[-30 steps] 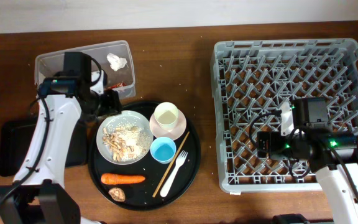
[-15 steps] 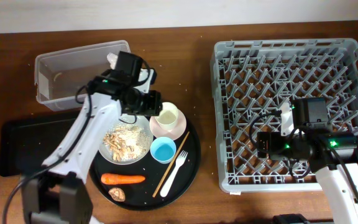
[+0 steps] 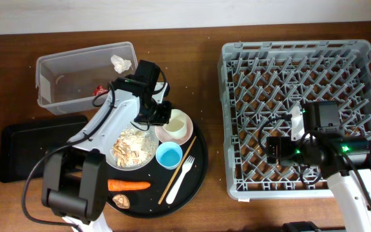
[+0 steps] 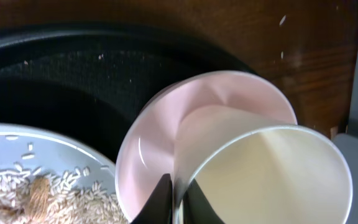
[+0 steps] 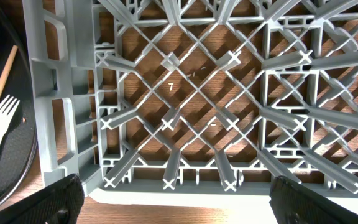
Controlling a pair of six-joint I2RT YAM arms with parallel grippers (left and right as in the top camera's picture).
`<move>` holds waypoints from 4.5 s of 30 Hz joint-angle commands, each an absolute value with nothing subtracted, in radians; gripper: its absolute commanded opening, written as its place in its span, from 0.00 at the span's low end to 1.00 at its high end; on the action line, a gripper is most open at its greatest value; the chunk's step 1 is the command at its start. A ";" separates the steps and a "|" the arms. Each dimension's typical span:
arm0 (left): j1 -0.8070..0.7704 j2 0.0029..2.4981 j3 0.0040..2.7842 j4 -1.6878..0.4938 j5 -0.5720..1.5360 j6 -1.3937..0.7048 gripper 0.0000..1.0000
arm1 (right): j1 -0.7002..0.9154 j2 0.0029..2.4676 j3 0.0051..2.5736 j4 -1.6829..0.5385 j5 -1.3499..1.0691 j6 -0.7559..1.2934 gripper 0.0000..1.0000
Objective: Sort waste into correct bins and load items into the dishwasher rack
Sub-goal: 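Grasp the white cup with the left gripper and lift it, then hand the white cup from the left gripper to the right gripper, then place the white cup upside down in the rack's right side with right gripper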
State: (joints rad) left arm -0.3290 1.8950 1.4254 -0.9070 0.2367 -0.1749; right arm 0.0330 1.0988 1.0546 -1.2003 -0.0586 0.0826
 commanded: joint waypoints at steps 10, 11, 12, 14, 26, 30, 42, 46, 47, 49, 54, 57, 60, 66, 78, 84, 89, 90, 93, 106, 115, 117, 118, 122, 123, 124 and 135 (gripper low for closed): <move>-0.229 1.885 1.702 -1.214 0.442 -0.075 0.00 | 0.038 1.098 1.072 -1.199 -0.107 0.086 0.98; -0.199 1.881 1.704 -1.241 0.673 0.035 0.00 | 0.038 1.098 1.072 -1.185 -0.150 0.086 0.98; -0.189 1.881 1.704 -1.254 0.756 0.073 0.00 | 0.038 1.098 1.072 -1.169 -0.187 0.086 0.98; -0.171 1.881 1.703 -1.298 0.953 0.181 0.00 | 0.038 1.098 1.072 -1.131 -0.285 0.084 0.98; -0.257 1.881 1.703 -1.293 1.438 0.398 0.00 | 0.039 1.122 1.072 -0.836 -1.078 0.030 0.98; -0.280 1.881 1.703 -1.262 1.437 0.397 0.00 | 0.039 1.133 1.072 -0.822 -1.131 0.030 0.98; -0.316 1.881 1.703 -1.182 1.436 0.322 0.00 | 0.039 1.140 1.072 -0.748 -1.230 0.030 0.93; -0.335 1.881 1.703 -1.182 1.436 0.322 0.01 | 0.039 1.146 1.072 -0.736 -1.230 0.030 0.87; -0.339 1.881 1.703 -1.181 1.436 0.322 0.00 | 0.039 1.148 1.072 -0.736 -1.230 0.030 0.85; -0.340 1.881 1.703 -1.182 1.436 0.322 0.00 | 0.039 1.152 1.072 -0.736 -1.231 0.031 0.83; -0.350 1.881 1.703 -1.182 1.436 0.307 0.00 | 0.039 1.153 1.072 -0.735 -1.222 0.030 0.82; -0.353 1.881 1.703 -1.181 1.432 0.307 0.00 | 0.039 1.153 1.072 -0.735 -1.222 0.030 0.76; -0.353 1.881 1.703 -1.182 1.433 0.307 0.00 | 0.039 1.153 1.072 -0.735 -1.222 0.030 0.69; -0.353 1.881 1.703 -1.182 1.409 0.307 0.15 | 0.039 1.153 1.072 -0.735 -1.222 0.030 0.64; -0.340 1.881 1.703 -1.222 1.076 0.303 0.30 | 0.039 1.153 1.072 -0.736 -1.126 0.031 0.51; -0.298 1.881 1.703 -1.232 1.069 0.303 0.29 | 0.039 1.153 1.072 -0.736 -1.083 0.030 0.51; -0.298 1.881 1.703 -1.236 1.064 0.303 0.30 | 0.039 1.153 1.072 -0.736 -1.016 0.031 0.51; -0.298 1.881 1.703 -1.240 1.043 0.303 0.30 | 0.039 1.153 1.072 -0.738 -0.990 0.030 0.51; -0.298 1.881 1.703 -1.271 0.947 0.303 0.29 | 0.038 1.152 1.072 -0.756 -0.902 0.030 0.51; -0.287 1.881 1.703 -1.322 0.372 0.121 0.24 | 0.025 1.152 1.247 -1.080 -0.177 0.043 0.50; -0.226 1.881 1.703 -1.325 0.210 0.007 0.24 | -0.280 1.161 1.326 -1.221 0.007 0.064 0.50; -0.213 1.881 1.703 -1.325 0.204 0.007 0.24 | -0.361 1.170 1.326 -1.216 0.022 0.064 0.51; -0.209 1.881 1.703 -1.326 0.196 0.007 0.24 | -0.410 1.178 1.326 -1.215 0.033 0.064 0.51; -0.208 1.881 1.703 -1.325 0.175 0.007 0.24 | -0.575 1.237 1.326 -1.214 0.039 0.099 0.50; -0.208 1.881 1.703 -1.325 0.175 0.007 0.25 | -0.602 1.254 1.326 -1.212 0.039 0.111 0.51; -0.208 1.881 1.703 -1.326 0.175 0.007 0.24 | -0.628 1.272 1.326 -1.213 0.039 0.120 0.51; -0.208 1.881 1.703 -1.324 0.175 0.007 0.24 | -0.773 1.464 1.326 -1.205 0.038 0.175 0.51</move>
State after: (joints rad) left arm -0.2127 1.8946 1.6886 -1.3239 0.1822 0.0170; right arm -0.7612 1.4300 1.3060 -1.2129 0.0265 0.1539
